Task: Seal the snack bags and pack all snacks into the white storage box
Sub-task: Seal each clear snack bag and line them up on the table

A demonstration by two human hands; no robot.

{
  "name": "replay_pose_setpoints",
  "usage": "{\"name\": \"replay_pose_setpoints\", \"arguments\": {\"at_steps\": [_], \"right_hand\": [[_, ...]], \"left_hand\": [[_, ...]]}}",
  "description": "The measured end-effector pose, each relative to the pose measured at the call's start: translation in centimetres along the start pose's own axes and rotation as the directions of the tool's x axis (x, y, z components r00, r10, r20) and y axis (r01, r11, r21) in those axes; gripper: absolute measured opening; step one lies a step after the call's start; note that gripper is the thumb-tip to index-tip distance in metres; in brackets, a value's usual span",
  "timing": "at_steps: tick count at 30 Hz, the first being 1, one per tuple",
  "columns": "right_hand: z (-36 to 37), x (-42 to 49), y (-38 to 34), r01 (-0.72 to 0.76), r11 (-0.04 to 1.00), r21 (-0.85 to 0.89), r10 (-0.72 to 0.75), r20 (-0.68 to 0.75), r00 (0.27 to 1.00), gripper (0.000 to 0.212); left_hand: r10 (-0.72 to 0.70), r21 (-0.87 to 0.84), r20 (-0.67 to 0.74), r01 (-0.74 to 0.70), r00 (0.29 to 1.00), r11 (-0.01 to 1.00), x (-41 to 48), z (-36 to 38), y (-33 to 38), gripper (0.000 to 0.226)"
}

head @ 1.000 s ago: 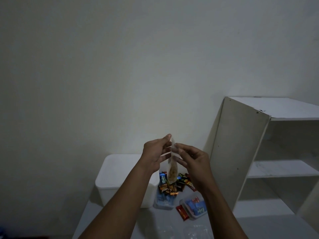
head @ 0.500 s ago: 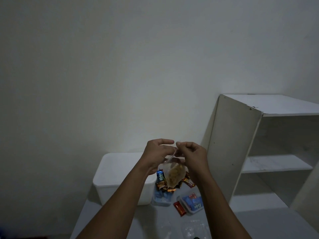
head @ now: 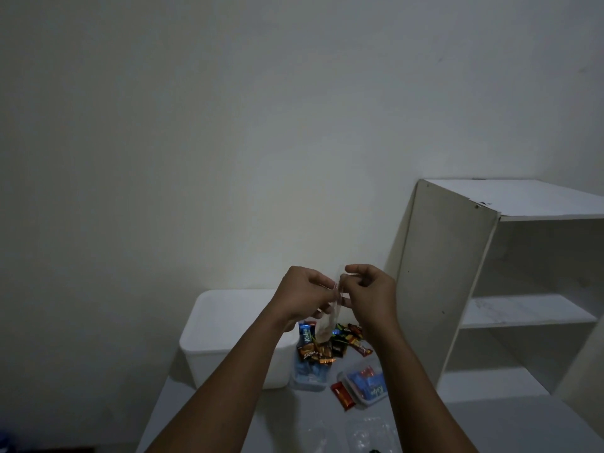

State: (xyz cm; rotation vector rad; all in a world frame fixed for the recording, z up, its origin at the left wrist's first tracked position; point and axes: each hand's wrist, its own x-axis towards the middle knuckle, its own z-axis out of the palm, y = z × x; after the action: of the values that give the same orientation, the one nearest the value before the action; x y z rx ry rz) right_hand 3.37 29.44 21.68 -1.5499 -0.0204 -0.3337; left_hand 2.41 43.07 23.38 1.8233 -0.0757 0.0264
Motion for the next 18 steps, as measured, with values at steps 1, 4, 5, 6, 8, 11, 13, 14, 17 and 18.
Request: {"name": "replay_pose_setpoints", "arguments": {"at_steps": [1,4,5,6,8,11,13,14,17,18], "right_hand": [[-0.07,-0.06,-0.08,-0.010,1.000,0.021,0.010,0.001,1.000,0.015],[-0.35,-0.01,-0.05,-0.047,0.999,-0.018,0.048,0.069,0.996,0.017],[-0.36,0.11,0.08,-0.048,0.998,-0.047,0.052,0.085,0.995,0.017],[-0.37,0.18,0.19,-0.042,0.997,-0.069,0.047,0.087,0.995,0.017],[-0.36,0.10,0.24,-0.028,0.997,-0.077,0.034,0.074,0.997,0.018],[-0.50,-0.25,-0.15,-0.048,0.997,-0.055,0.054,0.128,0.990,0.022],[-0.53,-0.32,-0.24,-0.064,0.996,-0.067,0.075,0.182,0.980,0.026],[-0.54,-0.28,-0.21,-0.053,0.995,-0.083,0.068,0.184,0.981,0.026],[-0.58,-0.16,-0.15,-0.037,0.995,-0.089,0.053,0.191,0.980,0.029],[-0.61,-0.18,-0.24,-0.052,0.996,-0.078,0.068,0.214,0.975,0.033]], "left_hand": [[0.012,-0.008,0.000,-0.012,1.000,1.000,0.03,-0.06,-0.06,0.009],[0.046,-0.028,-0.011,-0.046,0.999,0.999,0.14,-0.09,-0.24,0.009],[0.049,-0.039,-0.019,-0.050,0.999,0.998,0.18,-0.10,-0.32,0.009],[0.049,-0.056,-0.027,-0.051,0.998,0.997,0.27,-0.07,-0.42,0.010],[0.047,-0.099,-0.035,-0.051,0.998,0.994,0.34,0.00,-0.52,0.010],[0.037,-0.125,-0.051,-0.043,0.998,0.991,0.46,-0.11,-0.68,0.012],[0.028,-0.138,-0.056,-0.035,0.998,0.990,0.48,-0.23,-0.83,0.012],[0.024,-0.151,-0.055,-0.033,0.998,0.988,0.46,-0.23,-0.89,0.012],[0.015,-0.193,-0.073,-0.029,0.997,0.981,0.49,-0.11,-0.99,0.011],[0.013,-0.202,-0.083,-0.030,0.996,0.979,0.52,-0.14,-1.05,0.012]]}}
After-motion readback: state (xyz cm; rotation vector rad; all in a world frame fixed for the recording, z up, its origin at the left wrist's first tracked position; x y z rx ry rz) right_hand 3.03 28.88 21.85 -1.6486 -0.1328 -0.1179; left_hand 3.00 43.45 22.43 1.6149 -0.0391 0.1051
